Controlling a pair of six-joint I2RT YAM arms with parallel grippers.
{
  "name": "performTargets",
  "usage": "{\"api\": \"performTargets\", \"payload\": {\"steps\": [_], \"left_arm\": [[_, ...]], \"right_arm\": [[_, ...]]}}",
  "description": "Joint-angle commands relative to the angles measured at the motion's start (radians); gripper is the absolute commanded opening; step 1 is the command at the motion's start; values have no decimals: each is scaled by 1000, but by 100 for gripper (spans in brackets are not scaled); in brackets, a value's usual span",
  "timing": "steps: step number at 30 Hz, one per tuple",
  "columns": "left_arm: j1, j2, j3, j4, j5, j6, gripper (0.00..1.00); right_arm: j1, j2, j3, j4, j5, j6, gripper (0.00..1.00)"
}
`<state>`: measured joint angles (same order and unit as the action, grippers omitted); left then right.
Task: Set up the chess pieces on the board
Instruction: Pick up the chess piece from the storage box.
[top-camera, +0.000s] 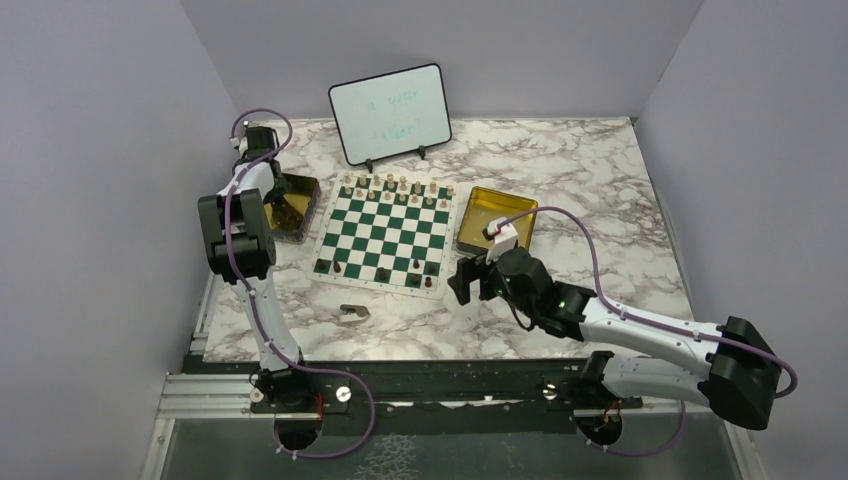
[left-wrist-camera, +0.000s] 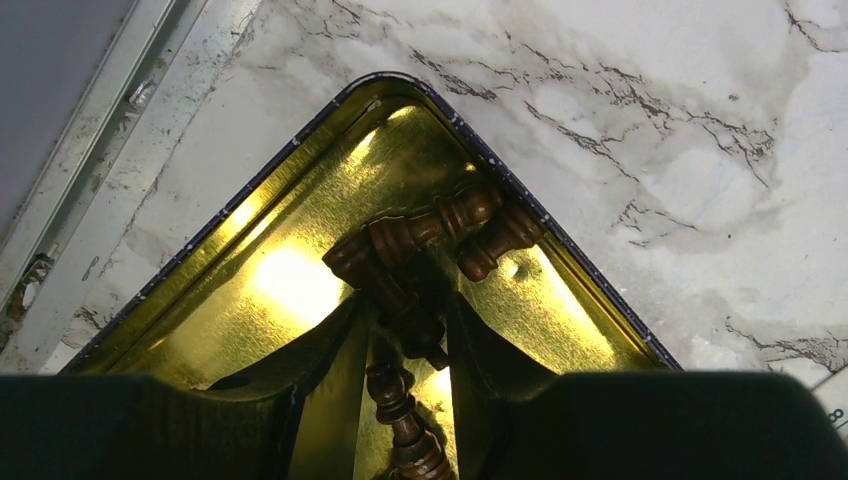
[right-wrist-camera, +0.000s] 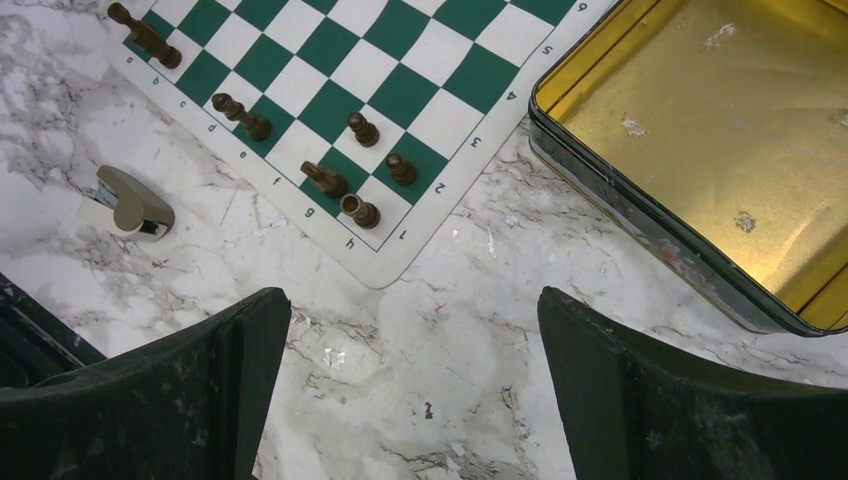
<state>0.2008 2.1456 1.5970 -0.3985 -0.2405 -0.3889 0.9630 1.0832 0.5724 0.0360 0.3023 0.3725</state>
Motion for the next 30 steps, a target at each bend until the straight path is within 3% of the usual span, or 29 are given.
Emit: {"api": "performTargets", "payload": {"steps": [1,10,30], "left_arm": [[6,11,7,1,22,-17,36],[6,-31,13,-26,55,-11,22],[6,-244,-81,-69,127,-36,19]], "right_arm": [[6,-2,40,27,3,-12,100],[5,-2,38,24,-1,-9,100],[6,-78,33,-2,5,41,100]]}}
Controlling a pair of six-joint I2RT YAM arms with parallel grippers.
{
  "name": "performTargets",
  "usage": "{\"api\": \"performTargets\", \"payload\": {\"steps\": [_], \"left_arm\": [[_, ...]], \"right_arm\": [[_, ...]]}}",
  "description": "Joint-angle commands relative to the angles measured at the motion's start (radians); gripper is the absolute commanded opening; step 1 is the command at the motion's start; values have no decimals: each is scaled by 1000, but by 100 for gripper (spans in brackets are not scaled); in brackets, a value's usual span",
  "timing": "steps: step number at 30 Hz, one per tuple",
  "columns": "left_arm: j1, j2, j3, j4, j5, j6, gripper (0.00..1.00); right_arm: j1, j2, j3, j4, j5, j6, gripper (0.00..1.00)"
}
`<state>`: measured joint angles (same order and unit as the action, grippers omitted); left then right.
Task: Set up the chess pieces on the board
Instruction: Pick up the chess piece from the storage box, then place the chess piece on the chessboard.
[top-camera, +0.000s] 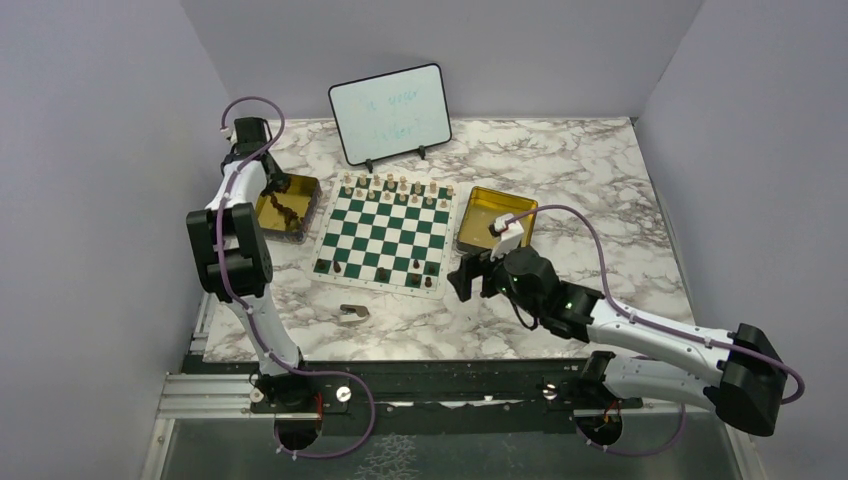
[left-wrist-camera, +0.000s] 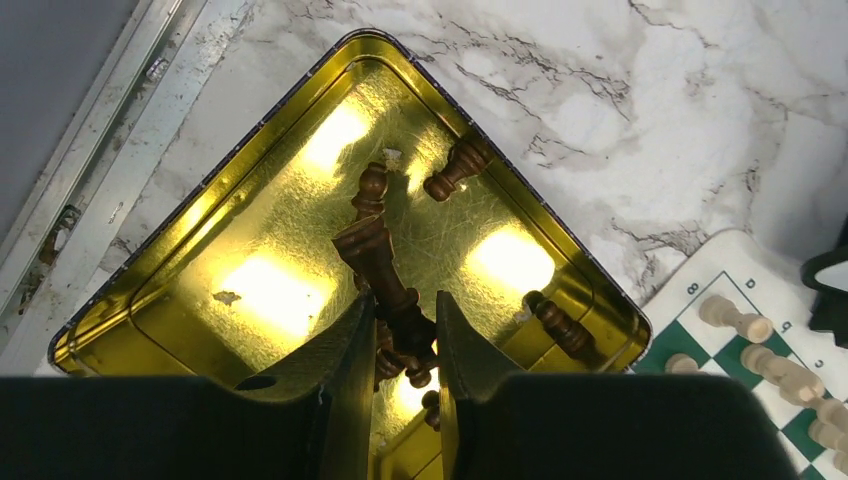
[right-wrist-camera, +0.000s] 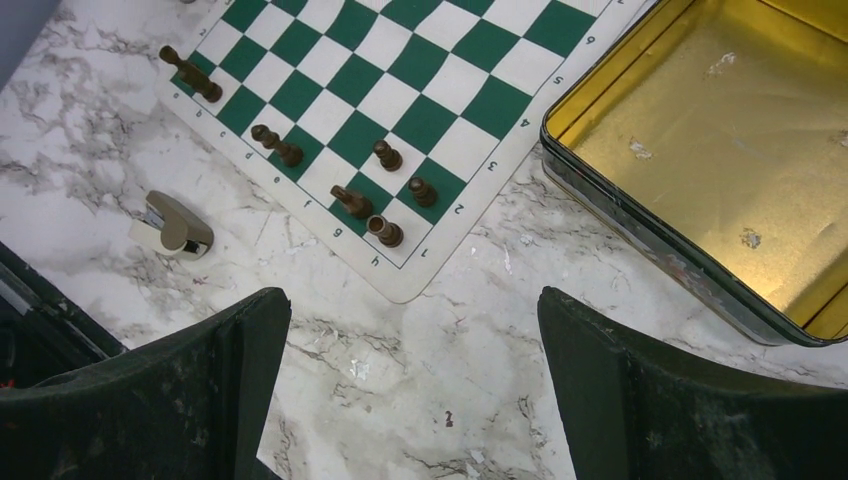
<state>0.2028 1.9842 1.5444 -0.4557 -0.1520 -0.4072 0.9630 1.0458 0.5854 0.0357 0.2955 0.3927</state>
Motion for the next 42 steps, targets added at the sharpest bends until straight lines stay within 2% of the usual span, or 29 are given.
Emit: {"api": "performTargets", "payload": {"steps": [1,8,14,22,26,36,42], "left_arm": [[4,-99,-37,-12,49,-24,19],[3,-212,-107,-12,149,-68,19],[2,-295,-200,3,310,-104,19],[1,-414,-325,60,524,-164,19],[-12,-459,-376,84,628,-201,19],[-53,-604,-540,199,791,-336,19],[-106,-692,-617,267,823,-435,19]], "right_arm": [[6,-48,21,-8,23,28,100],[6,-85,22,-61,77,98,100],[6,-102,14,-52,44,98,100],[6,-101,52,-63,16,83,94],[6,-90,64,-8,38,66,91],[6,91,210,92,42,44,80],[6,223,287,203,2,38,77]]}}
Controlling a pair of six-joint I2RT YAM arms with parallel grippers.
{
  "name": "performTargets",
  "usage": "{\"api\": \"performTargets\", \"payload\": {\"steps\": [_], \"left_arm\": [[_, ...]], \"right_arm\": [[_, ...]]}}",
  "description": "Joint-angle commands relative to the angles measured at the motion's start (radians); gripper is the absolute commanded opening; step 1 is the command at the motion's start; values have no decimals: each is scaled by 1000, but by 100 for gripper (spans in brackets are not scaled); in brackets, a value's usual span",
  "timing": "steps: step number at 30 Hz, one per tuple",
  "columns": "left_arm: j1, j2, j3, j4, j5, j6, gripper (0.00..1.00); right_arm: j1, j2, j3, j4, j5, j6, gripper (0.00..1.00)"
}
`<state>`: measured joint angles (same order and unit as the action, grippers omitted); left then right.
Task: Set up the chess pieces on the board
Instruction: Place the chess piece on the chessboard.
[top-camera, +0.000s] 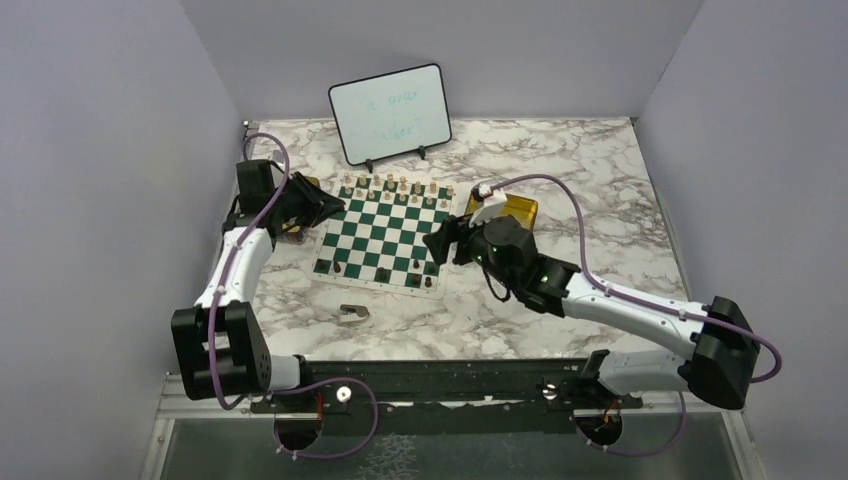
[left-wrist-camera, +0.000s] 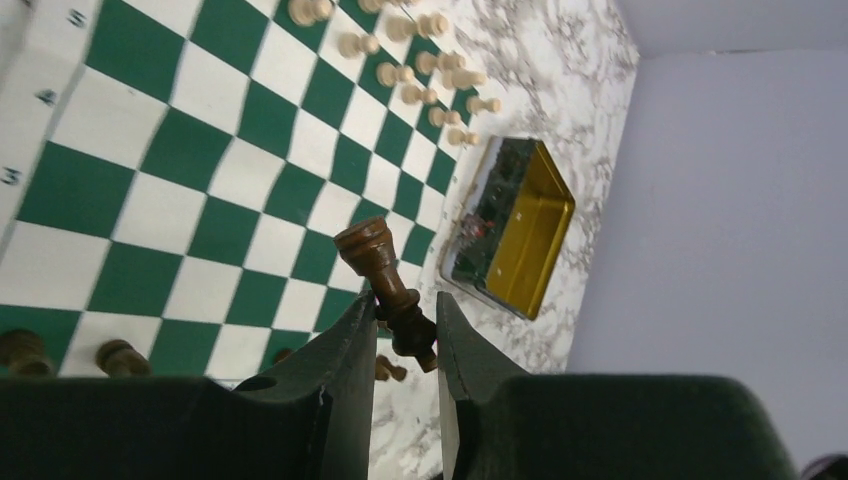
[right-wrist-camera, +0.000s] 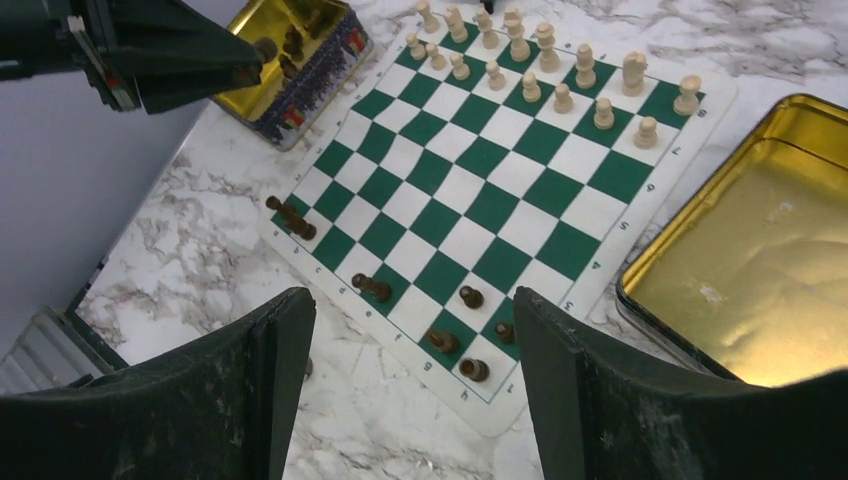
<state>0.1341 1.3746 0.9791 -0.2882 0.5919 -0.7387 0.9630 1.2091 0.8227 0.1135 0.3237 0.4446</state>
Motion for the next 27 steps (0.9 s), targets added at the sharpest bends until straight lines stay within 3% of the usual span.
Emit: {"api": "performTargets", "payload": {"steps": [1,6,14,27], "left_arm": [[-42,-97,-68,118,88,-128,19],[-74,-156,-113,173,125,-203,19],[-111,-230,-182,221,127,-270,19],[-117,-258,-218,262,132,-306,19]], "right_arm": [[6,77,50,184,-49,-26,76],[8,161,40,404,-135,-136,72],[19,303,115,526,-197,-359,71],[58,457,232,571,-155,-245,68]]}}
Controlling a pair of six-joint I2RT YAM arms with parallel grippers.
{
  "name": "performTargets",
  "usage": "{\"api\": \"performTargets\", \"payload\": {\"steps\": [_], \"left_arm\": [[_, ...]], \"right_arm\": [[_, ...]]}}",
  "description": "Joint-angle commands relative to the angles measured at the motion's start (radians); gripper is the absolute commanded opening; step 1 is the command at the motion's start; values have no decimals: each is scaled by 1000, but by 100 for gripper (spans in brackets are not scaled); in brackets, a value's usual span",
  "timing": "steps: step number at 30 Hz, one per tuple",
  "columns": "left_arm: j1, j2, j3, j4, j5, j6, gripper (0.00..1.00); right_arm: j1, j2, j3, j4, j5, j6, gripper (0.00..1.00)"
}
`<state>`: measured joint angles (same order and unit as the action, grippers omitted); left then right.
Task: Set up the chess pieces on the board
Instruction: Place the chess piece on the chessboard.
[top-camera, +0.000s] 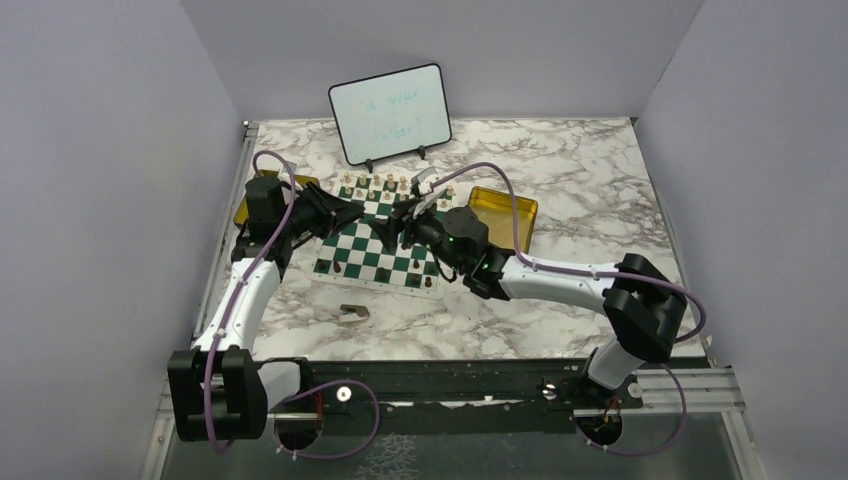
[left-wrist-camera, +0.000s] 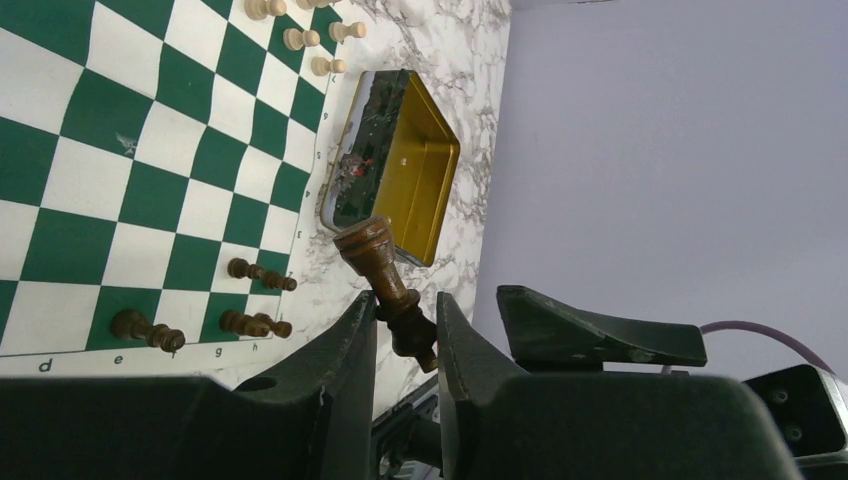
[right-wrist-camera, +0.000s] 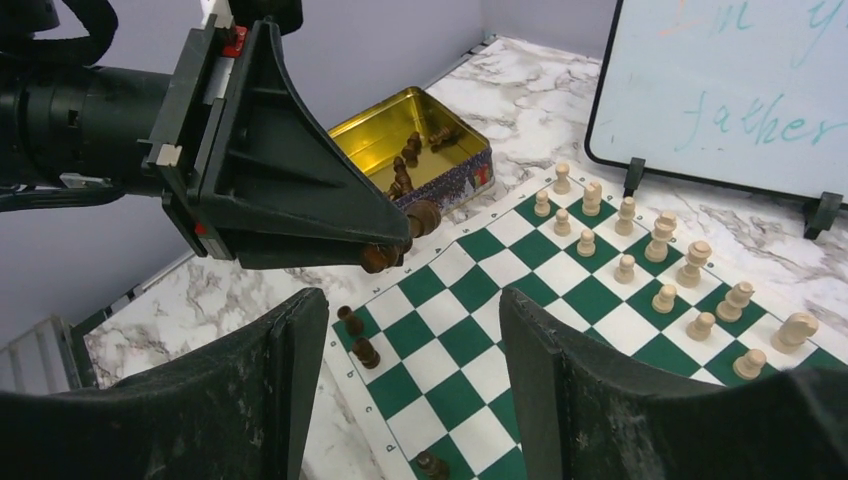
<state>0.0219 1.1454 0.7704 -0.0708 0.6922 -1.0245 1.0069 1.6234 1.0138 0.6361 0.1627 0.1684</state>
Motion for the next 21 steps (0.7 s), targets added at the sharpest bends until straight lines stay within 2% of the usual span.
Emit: {"api": "performTargets", "payload": {"steps": [1,15,19,21], "left_arm": [[-5,-31,-12,45,33,-21,19],[-8,-42,-30,67,49,-55,19],[-9,-51,-36,66,54,-66,19],[-11,-58,-38,66,52,-70,19]], "right_arm": [[15,53,49,48,10,33,68],[39,179,166,27,55,73,61],[41,207,194,-10,88,100,56],[41,215,200,-14,94,109,50]]}}
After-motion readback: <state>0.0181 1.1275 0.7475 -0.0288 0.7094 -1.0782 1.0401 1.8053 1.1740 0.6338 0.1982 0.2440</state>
